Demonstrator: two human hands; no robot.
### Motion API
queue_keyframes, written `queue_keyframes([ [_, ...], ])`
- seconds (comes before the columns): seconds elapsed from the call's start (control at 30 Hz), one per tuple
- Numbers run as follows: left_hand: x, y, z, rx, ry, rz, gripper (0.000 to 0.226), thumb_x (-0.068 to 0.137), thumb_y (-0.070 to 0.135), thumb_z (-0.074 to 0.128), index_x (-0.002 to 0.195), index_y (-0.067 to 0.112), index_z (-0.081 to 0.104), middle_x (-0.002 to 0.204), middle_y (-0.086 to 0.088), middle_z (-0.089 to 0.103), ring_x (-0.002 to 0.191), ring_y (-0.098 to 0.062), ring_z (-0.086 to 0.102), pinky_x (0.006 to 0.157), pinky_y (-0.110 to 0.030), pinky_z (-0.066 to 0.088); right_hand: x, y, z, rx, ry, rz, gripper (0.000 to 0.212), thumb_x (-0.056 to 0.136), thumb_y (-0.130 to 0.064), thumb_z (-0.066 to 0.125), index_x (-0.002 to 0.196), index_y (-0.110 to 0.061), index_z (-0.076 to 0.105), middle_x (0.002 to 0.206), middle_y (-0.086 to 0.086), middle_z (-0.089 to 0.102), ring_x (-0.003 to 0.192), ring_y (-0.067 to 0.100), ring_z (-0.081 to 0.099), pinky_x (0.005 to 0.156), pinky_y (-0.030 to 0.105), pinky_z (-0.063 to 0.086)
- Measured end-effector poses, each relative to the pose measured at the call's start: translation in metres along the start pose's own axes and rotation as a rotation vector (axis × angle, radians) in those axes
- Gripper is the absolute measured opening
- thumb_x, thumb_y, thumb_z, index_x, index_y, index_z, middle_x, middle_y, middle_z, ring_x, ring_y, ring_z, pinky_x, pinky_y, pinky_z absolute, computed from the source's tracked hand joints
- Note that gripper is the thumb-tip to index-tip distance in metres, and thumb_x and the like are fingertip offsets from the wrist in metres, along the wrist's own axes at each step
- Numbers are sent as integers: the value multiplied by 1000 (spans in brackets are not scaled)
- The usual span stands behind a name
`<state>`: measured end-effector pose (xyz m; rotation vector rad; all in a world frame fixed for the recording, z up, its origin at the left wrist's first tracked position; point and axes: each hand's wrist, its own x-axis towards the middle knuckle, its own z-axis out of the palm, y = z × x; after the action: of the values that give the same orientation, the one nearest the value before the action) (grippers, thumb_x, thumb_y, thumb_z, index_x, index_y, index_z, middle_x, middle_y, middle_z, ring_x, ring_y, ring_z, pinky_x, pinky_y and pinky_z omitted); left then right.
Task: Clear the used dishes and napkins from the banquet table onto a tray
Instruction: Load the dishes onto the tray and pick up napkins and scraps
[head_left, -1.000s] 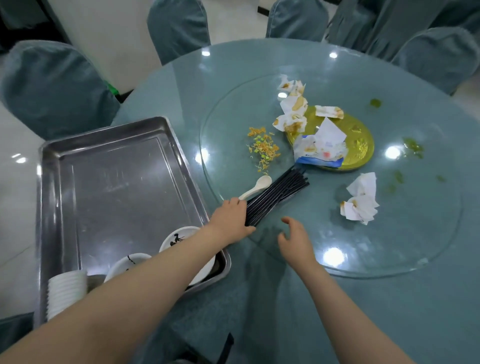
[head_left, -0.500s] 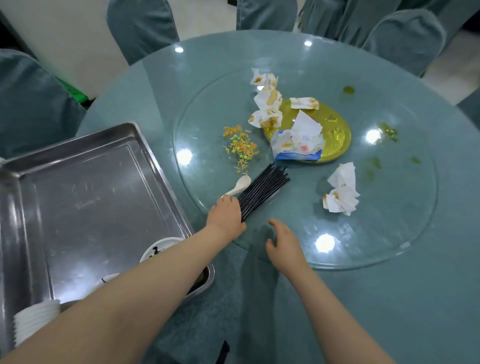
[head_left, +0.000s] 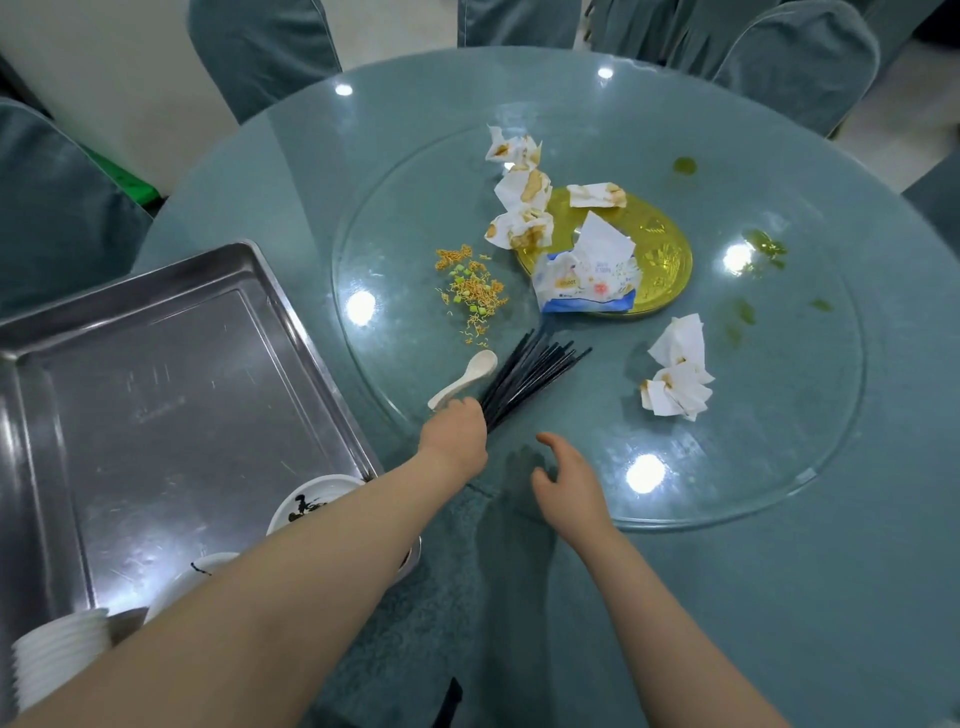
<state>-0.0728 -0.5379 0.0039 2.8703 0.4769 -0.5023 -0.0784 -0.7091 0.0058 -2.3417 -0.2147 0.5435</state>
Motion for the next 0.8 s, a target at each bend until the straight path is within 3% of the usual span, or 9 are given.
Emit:
queue_keyframes([
  [0.17, 0, 5, -1, 42, -8, 11, 35, 88, 13, 56, 120, 3, 47, 123, -13, 55, 110, -28, 59, 81, -33, 51, -4, 0, -6, 96, 12, 38, 49, 92, -13, 49, 140, -25, 45, 133, -9, 51, 112, 15, 55, 86, 20, 36],
  [0.27, -1, 5, -1, 98, 25, 33, 31, 88, 14, 56, 117, 5, 50, 118, -10, 59, 106, -26, 61, 78, -31, 50, -3, 1, -8, 144, 13, 44, 48, 93, -12, 48, 139, -25, 46, 139, -10, 49, 101, 1, 48, 89, 19, 35],
  [0.43, -2, -1, -6, 108, 28, 67, 27, 90, 23, 58, 112, 9, 52, 109, -6, 63, 95, -24, 62, 69, -30, 42, -2, 3, -10, 261, 14, 65, 47, 92, -9, 48, 135, -26, 49, 140, -9, 49, 124, 3, 44, 96, 20, 34],
  [0.63, -12, -12, -8, -8, -40, 78, 21, 91, 20, 53, 107, 8, 50, 106, -8, 61, 94, -29, 60, 68, -32, 40, -5, 2, -10, 368, 39, 86, 43, 92, -6, 48, 129, -28, 54, 130, -16, 52, 106, -8, 52, 87, 16, 37],
  [0.73, -20, -17, -11, -67, -73, 88, 15, 89, 18, 54, 99, 9, 47, 102, -10, 61, 85, -29, 55, 66, -32, 40, -4, 3, -6, 402, 56, 72, 42, 92, -4, 48, 128, -25, 54, 128, -14, 54, 122, 2, 46, 95, 19, 36],
  [0.8, -26, -20, -15, -109, -75, 98, 15, 88, 18, 56, 95, 9, 46, 99, -10, 60, 82, -28, 54, 65, -33, 42, -2, 2, -6, 403, 81, 75, 40, 92, -4, 49, 128, -19, 54, 127, -10, 55, 123, 6, 47, 99, 22, 36],
])
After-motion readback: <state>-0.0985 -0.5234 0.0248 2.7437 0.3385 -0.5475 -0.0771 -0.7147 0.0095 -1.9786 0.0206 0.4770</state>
